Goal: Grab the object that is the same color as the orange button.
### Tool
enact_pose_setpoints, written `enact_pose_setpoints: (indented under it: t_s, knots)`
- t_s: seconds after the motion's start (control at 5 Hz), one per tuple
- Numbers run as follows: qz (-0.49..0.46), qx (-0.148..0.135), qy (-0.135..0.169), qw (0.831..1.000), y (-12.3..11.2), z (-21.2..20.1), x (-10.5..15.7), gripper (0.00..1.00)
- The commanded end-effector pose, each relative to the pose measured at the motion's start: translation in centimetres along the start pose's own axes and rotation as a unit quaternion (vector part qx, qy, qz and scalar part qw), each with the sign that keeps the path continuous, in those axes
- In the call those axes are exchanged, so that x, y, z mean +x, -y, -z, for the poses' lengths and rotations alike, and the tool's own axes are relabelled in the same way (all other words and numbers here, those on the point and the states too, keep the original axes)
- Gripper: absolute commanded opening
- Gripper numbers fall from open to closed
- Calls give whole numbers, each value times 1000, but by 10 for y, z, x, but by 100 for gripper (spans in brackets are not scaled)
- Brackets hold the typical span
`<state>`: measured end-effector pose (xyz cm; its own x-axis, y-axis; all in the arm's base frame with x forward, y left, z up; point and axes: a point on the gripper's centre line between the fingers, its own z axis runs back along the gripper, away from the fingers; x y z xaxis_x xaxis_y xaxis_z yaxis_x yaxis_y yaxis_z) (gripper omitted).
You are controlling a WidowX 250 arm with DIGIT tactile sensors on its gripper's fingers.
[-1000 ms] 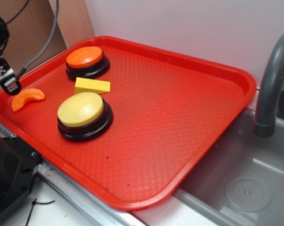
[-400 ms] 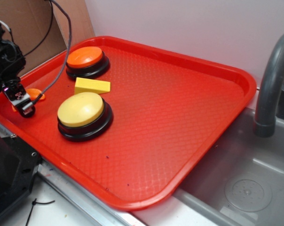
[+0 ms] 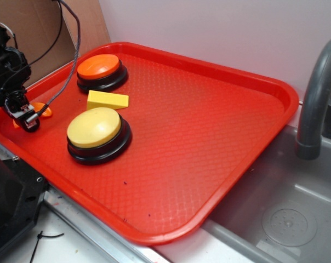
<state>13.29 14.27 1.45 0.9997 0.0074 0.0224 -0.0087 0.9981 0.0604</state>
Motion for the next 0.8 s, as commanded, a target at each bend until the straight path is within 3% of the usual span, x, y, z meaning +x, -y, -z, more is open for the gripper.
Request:
enact_pose_setpoints:
  t_s: [0.0,0.6]
  knots:
    - [-32,6,-9,999,-10,9,2,0]
    - [-107,77,-29,991,15,-74,5,0]
